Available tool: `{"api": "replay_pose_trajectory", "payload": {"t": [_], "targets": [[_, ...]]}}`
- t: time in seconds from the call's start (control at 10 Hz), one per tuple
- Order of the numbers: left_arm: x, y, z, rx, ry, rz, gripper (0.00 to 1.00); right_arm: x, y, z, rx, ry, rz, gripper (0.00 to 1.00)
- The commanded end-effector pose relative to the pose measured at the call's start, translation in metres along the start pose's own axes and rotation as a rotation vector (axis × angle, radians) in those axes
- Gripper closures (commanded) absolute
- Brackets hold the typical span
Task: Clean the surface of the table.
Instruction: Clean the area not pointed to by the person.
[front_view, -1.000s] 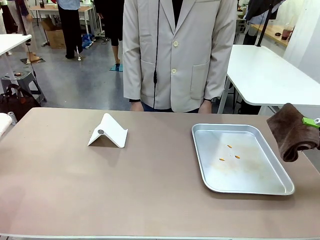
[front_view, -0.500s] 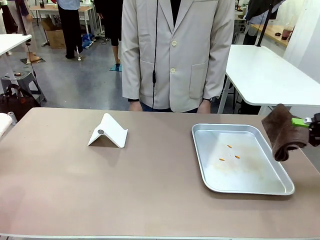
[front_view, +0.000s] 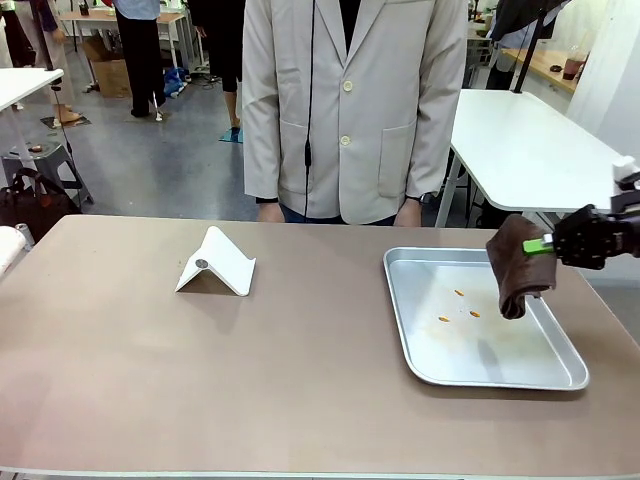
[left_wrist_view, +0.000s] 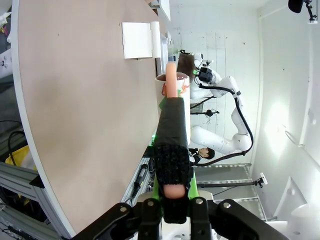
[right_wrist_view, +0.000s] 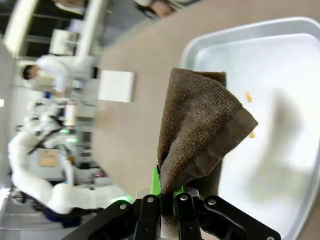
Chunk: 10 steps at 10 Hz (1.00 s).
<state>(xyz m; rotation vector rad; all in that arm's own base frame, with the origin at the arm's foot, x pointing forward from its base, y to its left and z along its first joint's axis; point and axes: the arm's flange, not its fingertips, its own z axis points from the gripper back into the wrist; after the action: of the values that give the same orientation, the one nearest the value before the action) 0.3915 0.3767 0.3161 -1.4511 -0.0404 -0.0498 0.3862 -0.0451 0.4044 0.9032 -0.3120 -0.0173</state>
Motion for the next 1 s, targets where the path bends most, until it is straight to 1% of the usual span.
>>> {"api": "replay_pose_trajectory", "payload": {"t": [0.0, 0.1, 0.3, 0.4, 0.6, 0.7, 0.8, 0.9], "targets": [[-0.005, -0.007, -0.003, -0.010, -0.013, -0.016, 0.79, 0.026, -0.003, -0.019, -0.192, 0.079, 0.002, 0.91], [-0.005, -0.007, -0.003, -0.010, -0.013, -0.016, 0.79, 0.035, -0.007, -0.026, -0.229, 0.087, 0.007, 0.91], [-0.005, -0.007, -0.003, -0.010, -0.013, -0.016, 0.79, 0.055, -0.019, -0.036, -0.394, 0.035, 0.011, 0.91], [-0.005, -0.007, -0.003, -0.010, -0.013, -0.016, 0.79, 0.061, -0.022, -0.037, -0.409, 0.034, 0.006, 0.91], [-0.005, -0.007, -0.003, -0.010, -0.013, -0.016, 0.79, 0.068, -0.032, -0.045, -0.513, 0.043, 0.018, 0.91], [-0.005, -0.007, -0.003, -0.010, -0.013, -0.016, 0.79, 0.072, -0.037, -0.051, -0.508, 0.030, 0.025, 0.91], [-0.005, -0.007, -0.003, -0.010, -0.013, -0.016, 0.79, 0.073, -0.043, -0.066, -0.455, 0.046, 0.019, 0.91], [-0.005, -0.007, -0.003, -0.010, -0.013, -0.016, 0.79, 0.075, -0.050, -0.078, -0.443, 0.057, 0.013, 0.91]]}}
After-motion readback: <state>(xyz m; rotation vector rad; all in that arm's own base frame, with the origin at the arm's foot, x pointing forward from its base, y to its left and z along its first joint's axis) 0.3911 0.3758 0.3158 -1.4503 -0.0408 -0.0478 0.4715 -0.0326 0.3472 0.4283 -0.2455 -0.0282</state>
